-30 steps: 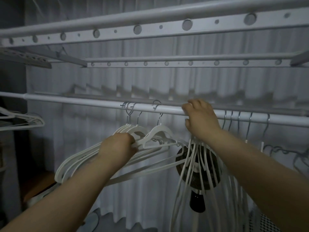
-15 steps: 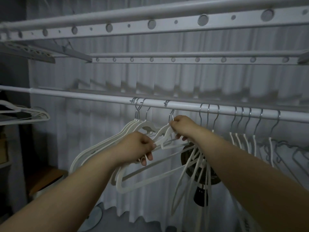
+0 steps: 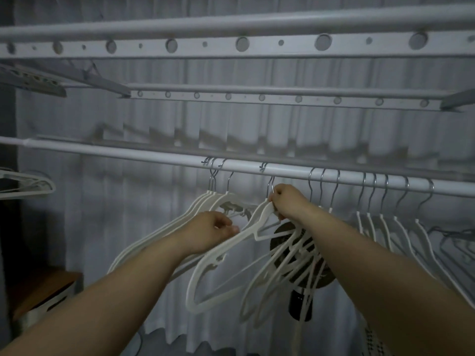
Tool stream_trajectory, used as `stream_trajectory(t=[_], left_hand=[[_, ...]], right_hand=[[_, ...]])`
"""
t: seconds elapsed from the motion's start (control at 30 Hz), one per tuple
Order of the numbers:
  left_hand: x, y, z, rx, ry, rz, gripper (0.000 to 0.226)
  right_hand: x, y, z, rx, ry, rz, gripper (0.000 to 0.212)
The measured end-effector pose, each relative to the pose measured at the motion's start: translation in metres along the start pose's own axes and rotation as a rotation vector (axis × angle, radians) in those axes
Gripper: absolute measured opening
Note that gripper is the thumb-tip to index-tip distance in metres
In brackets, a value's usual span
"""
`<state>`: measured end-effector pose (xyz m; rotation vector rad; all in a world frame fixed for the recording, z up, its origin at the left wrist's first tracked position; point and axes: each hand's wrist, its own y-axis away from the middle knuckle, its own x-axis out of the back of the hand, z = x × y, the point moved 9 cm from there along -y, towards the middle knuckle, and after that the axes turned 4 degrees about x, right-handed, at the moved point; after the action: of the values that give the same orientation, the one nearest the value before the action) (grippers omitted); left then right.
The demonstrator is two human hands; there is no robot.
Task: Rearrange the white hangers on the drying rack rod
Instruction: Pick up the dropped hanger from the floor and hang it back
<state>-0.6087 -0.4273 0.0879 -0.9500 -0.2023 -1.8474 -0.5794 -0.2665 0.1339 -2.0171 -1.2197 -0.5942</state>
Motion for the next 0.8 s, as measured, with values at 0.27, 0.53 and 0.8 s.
stream_trajectory(t=[0.27, 0.53, 0.8], left_hand=[[-0.054, -0.015, 0.009, 0.045, 0.124, -0.208, 0.01], [-0.033, -0.027, 0.013, -0.032, -0.137, -0.023, 0.034], [0.015, -0.026, 0.023, -0.101, -0.381, 0.223, 0.022]], right_hand=[[0.011, 0.001, 0.01, 0.003, 0.042, 0.025, 0.035], [0.022, 0.01, 0.016, 0.002, -0.026, 0.041, 0.018], [0.017, 0.011, 0.01, -0.013, -0.151, 0.03, 0.023]])
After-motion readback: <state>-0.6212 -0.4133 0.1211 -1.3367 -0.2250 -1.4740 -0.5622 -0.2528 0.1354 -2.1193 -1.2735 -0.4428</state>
